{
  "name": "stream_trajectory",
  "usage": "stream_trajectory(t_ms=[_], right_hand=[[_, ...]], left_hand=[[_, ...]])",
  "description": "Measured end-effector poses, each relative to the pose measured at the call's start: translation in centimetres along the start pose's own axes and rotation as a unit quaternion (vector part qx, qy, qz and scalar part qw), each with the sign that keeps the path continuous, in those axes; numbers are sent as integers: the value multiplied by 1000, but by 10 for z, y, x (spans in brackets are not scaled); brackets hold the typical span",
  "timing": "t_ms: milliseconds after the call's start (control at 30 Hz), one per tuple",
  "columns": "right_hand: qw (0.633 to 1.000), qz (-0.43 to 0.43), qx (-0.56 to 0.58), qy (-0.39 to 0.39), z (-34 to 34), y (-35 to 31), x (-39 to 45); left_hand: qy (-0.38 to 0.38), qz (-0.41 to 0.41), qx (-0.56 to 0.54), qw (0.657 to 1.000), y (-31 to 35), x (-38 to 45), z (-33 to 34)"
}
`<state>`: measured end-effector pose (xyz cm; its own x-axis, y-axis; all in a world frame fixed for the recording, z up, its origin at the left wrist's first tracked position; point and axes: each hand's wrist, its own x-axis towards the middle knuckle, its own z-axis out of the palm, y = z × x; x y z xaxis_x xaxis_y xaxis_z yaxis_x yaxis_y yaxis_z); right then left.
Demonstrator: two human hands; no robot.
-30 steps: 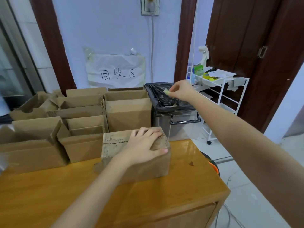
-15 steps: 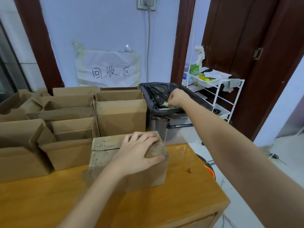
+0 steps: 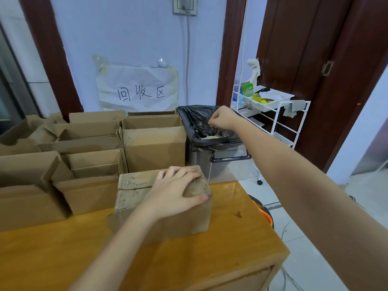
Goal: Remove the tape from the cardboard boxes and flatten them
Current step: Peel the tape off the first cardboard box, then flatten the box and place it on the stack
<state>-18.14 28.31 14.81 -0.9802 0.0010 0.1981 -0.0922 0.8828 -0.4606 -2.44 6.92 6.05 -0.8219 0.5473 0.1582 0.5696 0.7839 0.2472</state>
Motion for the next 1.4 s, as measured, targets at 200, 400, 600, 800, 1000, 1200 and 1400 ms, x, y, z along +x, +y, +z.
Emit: stream_trajectory(t_ms=[200,400,600,800,1000,1200,1400], right_hand=[[997,-66,26,0,-3,-31,-36],[991,-127,-19,-23,1,-65,-95],[982,-162,-44,-90,19,-75,-152],[976,-188,28,-106,52,-79,-205],[970,-235,-43,-53,65,-91,-234],[974,-207,-91,-15,75,-93,-235],[986,-128,-10,-110,66,-107,-226]], left_hand=[[-15,-25,-6,1000,5,-2,-4],[-30,-42,-2,999,20,-13,-11],[-34,-44,-6,998,21,-50,-24],[35,-62,-33,997,12,-96,-22],[149,-128,-73,978,-14,-139,-36],[237,-207,-1,949,-47,-178,-41],[194,-260,-84,942,-36,-179,-54]])
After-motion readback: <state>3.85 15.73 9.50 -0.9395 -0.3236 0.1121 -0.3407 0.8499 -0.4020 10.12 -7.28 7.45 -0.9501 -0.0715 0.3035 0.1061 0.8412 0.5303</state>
